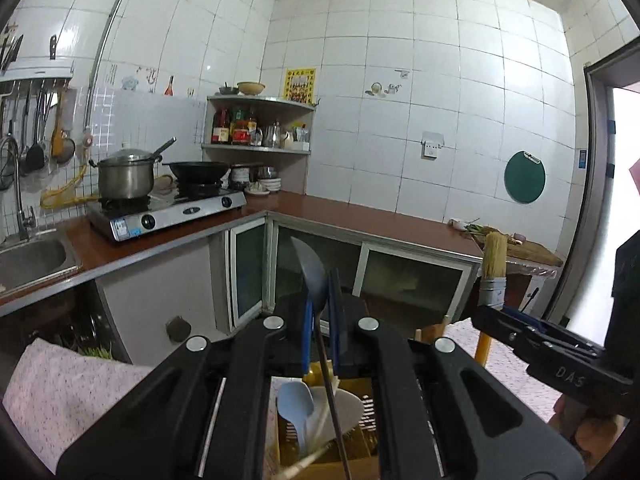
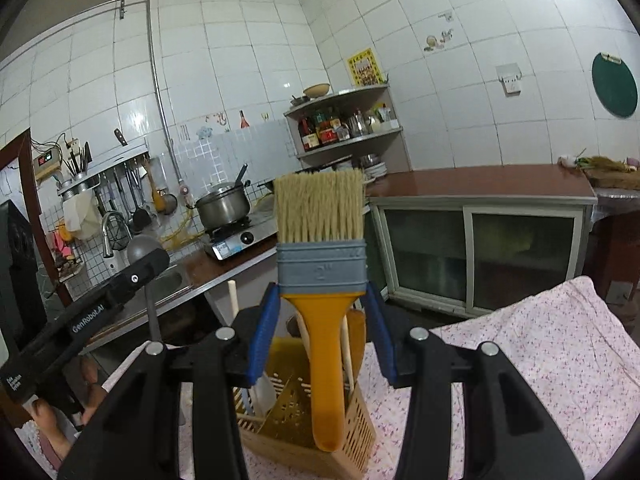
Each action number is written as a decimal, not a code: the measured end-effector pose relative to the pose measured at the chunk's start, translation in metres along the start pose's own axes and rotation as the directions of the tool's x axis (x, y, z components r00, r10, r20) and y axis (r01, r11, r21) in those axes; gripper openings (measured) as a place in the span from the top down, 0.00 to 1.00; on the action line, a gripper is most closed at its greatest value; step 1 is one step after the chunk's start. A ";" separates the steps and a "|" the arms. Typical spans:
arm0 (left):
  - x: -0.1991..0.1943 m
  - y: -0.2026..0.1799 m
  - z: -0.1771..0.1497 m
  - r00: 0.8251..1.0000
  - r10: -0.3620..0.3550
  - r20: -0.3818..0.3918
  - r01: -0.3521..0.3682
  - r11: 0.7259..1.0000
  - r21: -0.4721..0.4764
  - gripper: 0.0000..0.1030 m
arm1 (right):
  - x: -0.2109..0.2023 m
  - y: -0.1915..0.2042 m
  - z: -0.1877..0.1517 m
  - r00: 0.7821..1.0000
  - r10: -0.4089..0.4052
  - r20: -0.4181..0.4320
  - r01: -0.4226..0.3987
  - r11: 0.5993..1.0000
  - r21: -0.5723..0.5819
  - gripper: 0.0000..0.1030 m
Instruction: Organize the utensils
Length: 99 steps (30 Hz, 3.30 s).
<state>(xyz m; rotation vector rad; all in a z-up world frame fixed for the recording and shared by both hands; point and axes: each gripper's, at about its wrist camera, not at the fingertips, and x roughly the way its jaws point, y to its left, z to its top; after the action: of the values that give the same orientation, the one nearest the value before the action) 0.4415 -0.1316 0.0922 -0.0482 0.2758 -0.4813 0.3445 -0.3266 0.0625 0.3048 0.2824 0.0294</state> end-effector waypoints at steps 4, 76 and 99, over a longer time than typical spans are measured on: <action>0.005 0.001 -0.003 0.999 -0.018 0.042 0.018 1.000 0.008 0.95 | 0.003 0.001 -0.003 1.000 0.004 0.027 -0.004 1.000 0.005 0.58; -0.030 0.077 -0.049 0.987 0.154 -0.050 -0.155 0.988 -0.028 0.09 | 0.001 0.024 -0.056 0.994 -0.030 0.104 0.044 0.990 -0.131 0.26; -0.183 0.047 -0.111 0.931 0.303 -0.203 -0.328 0.939 -0.103 0.04 | -0.139 0.017 -0.108 0.995 -0.081 -0.063 0.075 0.992 -0.097 0.04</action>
<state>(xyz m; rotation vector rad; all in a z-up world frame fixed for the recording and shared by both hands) 0.2771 -0.0029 0.0257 -0.0905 0.4898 -0.1436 0.1807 -0.2884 0.0063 0.1985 0.3577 -0.0241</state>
